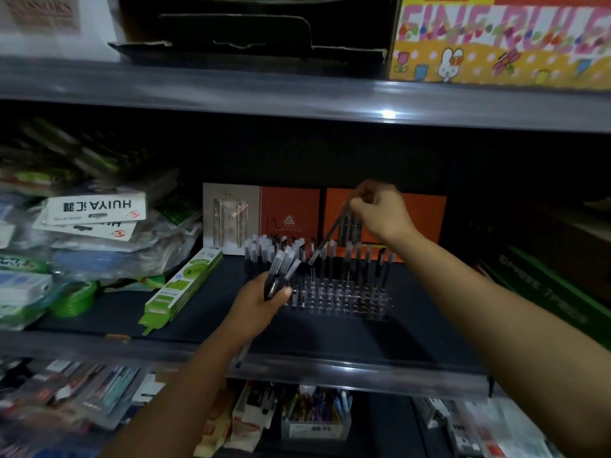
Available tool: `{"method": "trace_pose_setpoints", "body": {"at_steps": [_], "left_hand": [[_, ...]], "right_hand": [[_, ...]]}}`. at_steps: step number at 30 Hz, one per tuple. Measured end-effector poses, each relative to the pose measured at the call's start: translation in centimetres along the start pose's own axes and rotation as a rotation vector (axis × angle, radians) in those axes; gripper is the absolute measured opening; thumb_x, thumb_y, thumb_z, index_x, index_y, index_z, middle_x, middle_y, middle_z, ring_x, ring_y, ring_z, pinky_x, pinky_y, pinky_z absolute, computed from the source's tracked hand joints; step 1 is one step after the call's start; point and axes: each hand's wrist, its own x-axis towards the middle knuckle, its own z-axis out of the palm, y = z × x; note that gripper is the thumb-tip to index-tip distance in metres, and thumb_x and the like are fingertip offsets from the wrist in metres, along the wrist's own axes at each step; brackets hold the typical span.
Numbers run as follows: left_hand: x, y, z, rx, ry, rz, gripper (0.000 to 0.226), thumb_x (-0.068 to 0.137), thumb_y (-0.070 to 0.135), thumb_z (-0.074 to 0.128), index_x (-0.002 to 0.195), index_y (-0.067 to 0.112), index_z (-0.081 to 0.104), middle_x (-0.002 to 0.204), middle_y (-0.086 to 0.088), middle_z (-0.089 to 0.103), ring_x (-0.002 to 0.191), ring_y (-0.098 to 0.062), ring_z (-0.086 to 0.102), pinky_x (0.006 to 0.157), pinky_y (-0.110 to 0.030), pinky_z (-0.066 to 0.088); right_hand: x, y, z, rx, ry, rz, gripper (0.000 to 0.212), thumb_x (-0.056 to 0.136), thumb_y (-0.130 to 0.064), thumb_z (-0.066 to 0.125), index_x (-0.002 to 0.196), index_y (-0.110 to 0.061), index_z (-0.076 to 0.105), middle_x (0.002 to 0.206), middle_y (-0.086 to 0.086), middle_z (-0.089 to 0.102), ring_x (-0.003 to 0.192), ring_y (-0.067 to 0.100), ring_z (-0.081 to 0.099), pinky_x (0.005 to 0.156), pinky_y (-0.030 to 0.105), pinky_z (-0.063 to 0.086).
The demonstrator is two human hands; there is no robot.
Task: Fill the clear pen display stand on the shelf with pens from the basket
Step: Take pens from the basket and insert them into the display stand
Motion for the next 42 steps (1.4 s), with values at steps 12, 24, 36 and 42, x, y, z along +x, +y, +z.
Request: {"method": "trace_pose_setpoints", "body": {"at_steps": [12,24,36,42], "left_hand": [[0.9,-0.3,0.8,-0.055,-0.027,0.016,0.024,0.092,0.019,0.059,0.071,0.026,0.048,0.058,0.009,0.05,0.053,-0.004,0.047,0.057,-0.023,0.038],[1.1,-0.5,1.1,-0.063,-0.026,0.031,0.022,0.091,0.019,0.059,0.072,0.024,0.049,0.056,0.007,0.05,0.05,-0.003,0.048,0.056,-0.024,0.039],[1.1,-0.4,0.8,-0.051,-0.026,0.042,0.022,0.091,0.021,0.06,0.072,0.026,0.049,0.058,0.008,0.051,0.053,-0.005,0.048,0.056,-0.025,0.039],[0.8,-0.4,0.7,-0.076,-0.024,0.034,0.018,0.091,0.02,0.06,0.075,0.025,0.051,0.059,0.009,0.053,0.05,-0.001,0.049,0.056,-0.022,0.038]], "right_hand": [[-1.4,1.5,3.1,-0.28,-0.194,-0.26,0.013,0.095,-0.015,0.055,0.084,-0.009,0.059,0.071,0.006,0.064,0.063,0.022,0.061,0.057,0.035,0.047],[-1.7,1.8,4.2,-0.276,-0.263,-0.269,0.01,0.096,-0.015,0.056,0.09,-0.009,0.06,0.071,0.005,0.064,0.063,0.022,0.063,0.058,0.038,0.052],[-1.7,2.2,5.9,-0.349,-0.348,-0.221,0.006,0.095,-0.013,0.057,0.092,-0.009,0.061,0.08,0.007,0.066,0.07,0.022,0.063,0.067,0.045,0.056],[-1.5,2.2,6.2,-0.366,-0.382,-0.196,0.008,0.095,-0.015,0.057,0.091,-0.009,0.062,0.08,0.007,0.066,0.07,0.022,0.063,0.067,0.046,0.057]]}}
